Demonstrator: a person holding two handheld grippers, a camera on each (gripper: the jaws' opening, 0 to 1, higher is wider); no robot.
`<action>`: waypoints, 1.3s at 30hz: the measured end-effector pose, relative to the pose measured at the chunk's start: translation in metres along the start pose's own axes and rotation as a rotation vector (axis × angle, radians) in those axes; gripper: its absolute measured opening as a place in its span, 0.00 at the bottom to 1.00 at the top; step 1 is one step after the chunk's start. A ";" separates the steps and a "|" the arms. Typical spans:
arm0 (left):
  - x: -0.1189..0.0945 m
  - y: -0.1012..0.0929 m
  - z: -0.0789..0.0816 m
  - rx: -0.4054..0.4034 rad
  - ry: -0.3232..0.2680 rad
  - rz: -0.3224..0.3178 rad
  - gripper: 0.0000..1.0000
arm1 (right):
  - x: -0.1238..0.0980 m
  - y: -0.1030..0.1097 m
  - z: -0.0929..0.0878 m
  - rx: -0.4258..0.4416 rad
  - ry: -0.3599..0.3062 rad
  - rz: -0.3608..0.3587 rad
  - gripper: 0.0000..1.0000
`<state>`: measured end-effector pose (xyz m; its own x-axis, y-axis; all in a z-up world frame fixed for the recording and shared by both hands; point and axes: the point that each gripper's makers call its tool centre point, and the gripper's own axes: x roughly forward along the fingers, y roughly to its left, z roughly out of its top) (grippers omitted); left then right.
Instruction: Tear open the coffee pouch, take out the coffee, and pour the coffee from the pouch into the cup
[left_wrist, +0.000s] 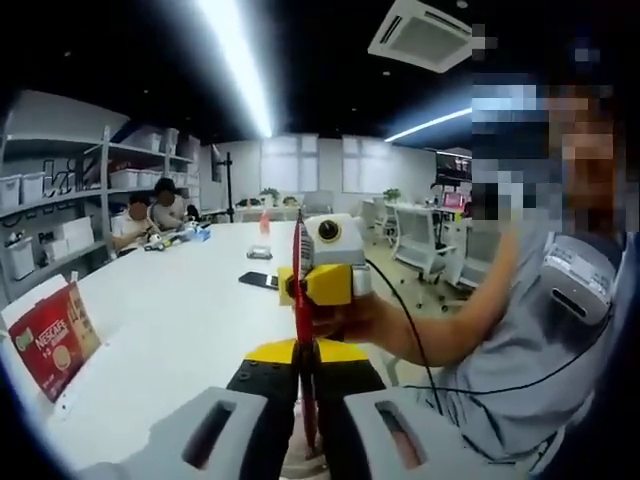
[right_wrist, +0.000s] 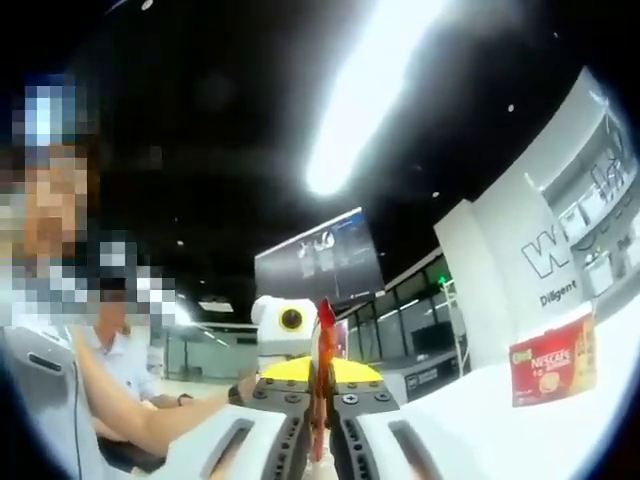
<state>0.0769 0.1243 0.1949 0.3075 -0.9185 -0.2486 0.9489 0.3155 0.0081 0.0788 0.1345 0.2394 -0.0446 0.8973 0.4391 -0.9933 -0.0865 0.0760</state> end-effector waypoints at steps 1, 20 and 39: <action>0.000 -0.001 -0.001 -0.004 0.002 -0.009 0.05 | 0.000 0.001 -0.001 -0.002 0.004 0.002 0.05; 0.000 0.001 -0.001 -0.017 -0.010 -0.016 0.08 | -0.009 -0.001 0.021 0.007 -0.080 0.032 0.09; -0.006 0.001 0.007 0.024 -0.005 0.002 0.04 | -0.003 0.002 0.022 0.001 -0.059 0.060 0.11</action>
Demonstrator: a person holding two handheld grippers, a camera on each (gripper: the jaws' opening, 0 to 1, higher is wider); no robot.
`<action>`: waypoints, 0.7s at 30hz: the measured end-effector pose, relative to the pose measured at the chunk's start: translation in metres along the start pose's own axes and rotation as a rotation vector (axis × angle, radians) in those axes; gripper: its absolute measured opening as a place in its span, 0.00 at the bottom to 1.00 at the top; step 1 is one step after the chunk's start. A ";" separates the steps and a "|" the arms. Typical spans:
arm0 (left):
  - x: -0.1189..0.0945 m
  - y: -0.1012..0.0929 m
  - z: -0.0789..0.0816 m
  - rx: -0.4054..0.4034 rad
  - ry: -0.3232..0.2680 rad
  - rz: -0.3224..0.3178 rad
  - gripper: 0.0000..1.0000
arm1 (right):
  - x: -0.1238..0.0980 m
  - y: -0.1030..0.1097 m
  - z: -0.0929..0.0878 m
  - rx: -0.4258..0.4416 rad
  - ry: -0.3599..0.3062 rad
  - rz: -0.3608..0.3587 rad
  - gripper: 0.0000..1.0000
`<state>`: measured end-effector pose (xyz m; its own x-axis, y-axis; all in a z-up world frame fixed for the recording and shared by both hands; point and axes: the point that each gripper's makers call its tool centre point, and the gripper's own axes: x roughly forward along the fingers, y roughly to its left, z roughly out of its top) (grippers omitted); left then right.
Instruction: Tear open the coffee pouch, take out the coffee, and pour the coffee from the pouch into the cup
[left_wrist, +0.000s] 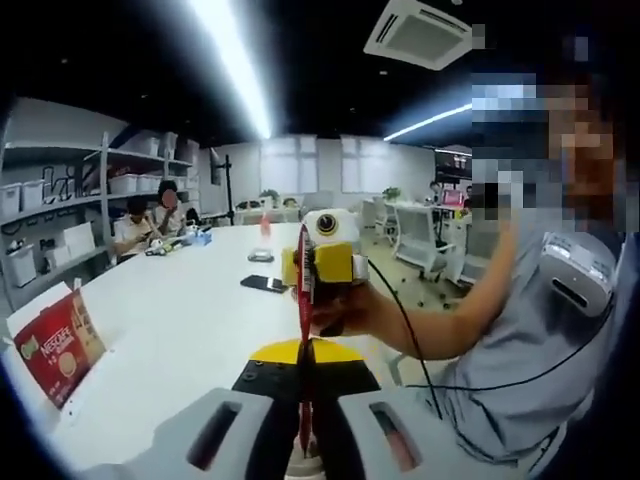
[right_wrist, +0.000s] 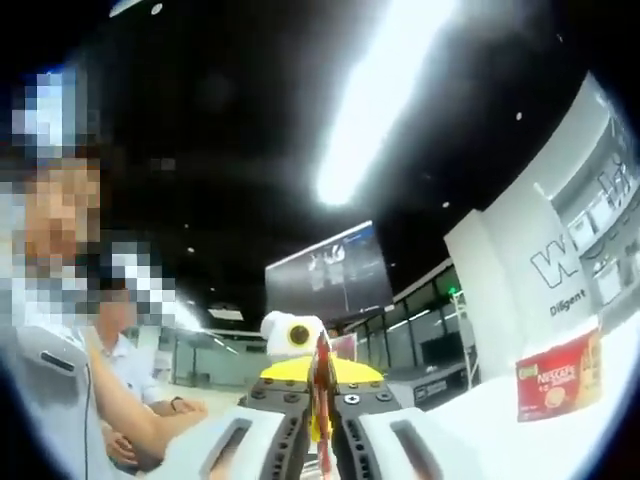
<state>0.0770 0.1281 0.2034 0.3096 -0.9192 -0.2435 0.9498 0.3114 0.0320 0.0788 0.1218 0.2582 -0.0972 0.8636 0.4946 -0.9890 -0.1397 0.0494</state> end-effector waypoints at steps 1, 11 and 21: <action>0.000 0.000 0.000 0.000 0.002 -0.001 0.04 | 0.000 0.000 0.000 0.001 -0.003 0.000 0.14; 0.001 0.002 -0.001 0.006 0.012 0.021 0.05 | 0.001 -0.008 0.007 -0.025 -0.016 -0.063 0.02; 0.003 0.001 0.000 -0.006 -0.015 0.016 0.04 | -0.001 -0.006 0.009 0.000 -0.028 -0.034 0.03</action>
<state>0.0788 0.1255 0.2028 0.3250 -0.9177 -0.2286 0.9445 0.3272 0.0296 0.0855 0.1171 0.2650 -0.0608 0.8542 0.5164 -0.9917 -0.1106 0.0662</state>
